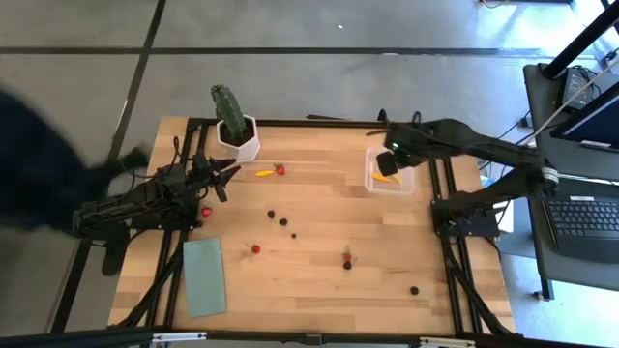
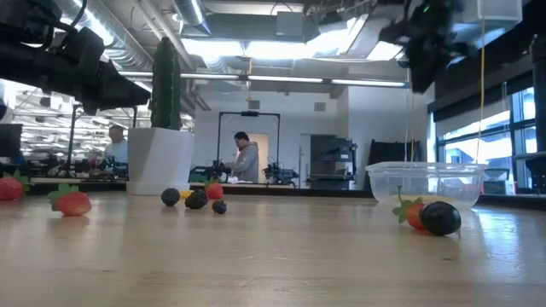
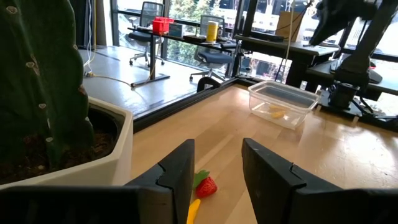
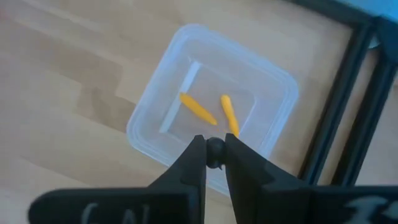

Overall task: Pick and placing Produce into tupperware
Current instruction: Put the bottom black blueberry into the transparent bin

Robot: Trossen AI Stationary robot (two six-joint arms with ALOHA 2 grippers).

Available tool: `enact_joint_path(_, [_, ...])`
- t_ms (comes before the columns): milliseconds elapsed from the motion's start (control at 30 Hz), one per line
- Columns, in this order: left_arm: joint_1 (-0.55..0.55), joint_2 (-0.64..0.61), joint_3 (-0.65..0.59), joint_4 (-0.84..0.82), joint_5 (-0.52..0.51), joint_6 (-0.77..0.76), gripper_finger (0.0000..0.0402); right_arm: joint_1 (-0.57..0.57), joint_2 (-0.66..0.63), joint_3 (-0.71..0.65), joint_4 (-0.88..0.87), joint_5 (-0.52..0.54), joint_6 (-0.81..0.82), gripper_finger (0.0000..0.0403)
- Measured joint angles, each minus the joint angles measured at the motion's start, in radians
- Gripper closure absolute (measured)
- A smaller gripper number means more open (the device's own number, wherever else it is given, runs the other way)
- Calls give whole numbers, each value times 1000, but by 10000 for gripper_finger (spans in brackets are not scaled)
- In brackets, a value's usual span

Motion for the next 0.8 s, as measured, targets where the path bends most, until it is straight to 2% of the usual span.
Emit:
enact_joint_path(133, [0,0,0,0,0,-1,276,-79,108,0,16,-66,-112,358])
enact_joint_path(433, [0,0,0,0,0,-6,276,-157,327,0,71,-92,-328,358])
enact_joint_path(600, [0,0,0,0,0,-6,276,-183,427,0,133,-174,-399,358])
enact_joint_path(800, [0,0,0,0,0,-6,276,-196,491,0,145,-174,-434,358])
